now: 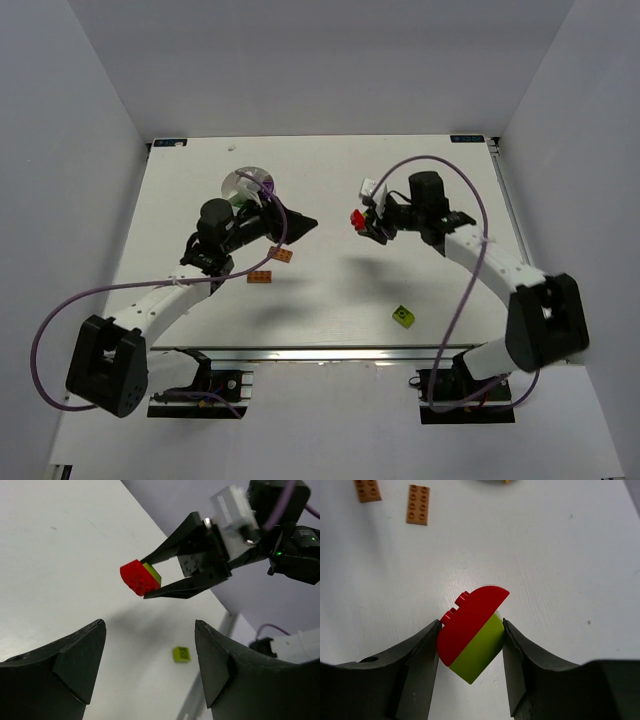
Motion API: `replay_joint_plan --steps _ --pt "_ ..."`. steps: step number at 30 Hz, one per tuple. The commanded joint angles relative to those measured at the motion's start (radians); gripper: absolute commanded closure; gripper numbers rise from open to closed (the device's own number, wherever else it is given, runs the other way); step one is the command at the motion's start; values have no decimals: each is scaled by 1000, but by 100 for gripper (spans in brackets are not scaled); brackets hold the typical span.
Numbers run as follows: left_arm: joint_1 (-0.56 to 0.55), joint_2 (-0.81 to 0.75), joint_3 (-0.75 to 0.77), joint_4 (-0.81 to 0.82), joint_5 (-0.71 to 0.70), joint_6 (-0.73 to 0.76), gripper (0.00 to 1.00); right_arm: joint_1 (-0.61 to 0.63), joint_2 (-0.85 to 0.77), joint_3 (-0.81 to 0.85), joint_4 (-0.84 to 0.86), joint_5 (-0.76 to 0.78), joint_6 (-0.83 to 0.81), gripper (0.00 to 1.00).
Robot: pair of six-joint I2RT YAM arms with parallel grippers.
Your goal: Sort the legos into containers by color
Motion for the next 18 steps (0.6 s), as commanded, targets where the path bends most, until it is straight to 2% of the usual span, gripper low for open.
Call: replay_joint_plan --steps 1,4,8,13,18 --pt "-27 52 0 114 114 -101 18 15 -151 -142 93 -79 -177 90" --pt "-47 107 -13 203 173 -172 17 59 -333 -271 197 -35 -212 90" --pt "-85 133 -12 241 214 -195 16 170 -435 -362 289 143 -201 91" --pt "-108 120 -10 204 206 -153 15 300 -456 -386 339 298 -108 93" --pt "-125 127 2 156 206 -113 15 342 -430 -336 345 412 -41 93"
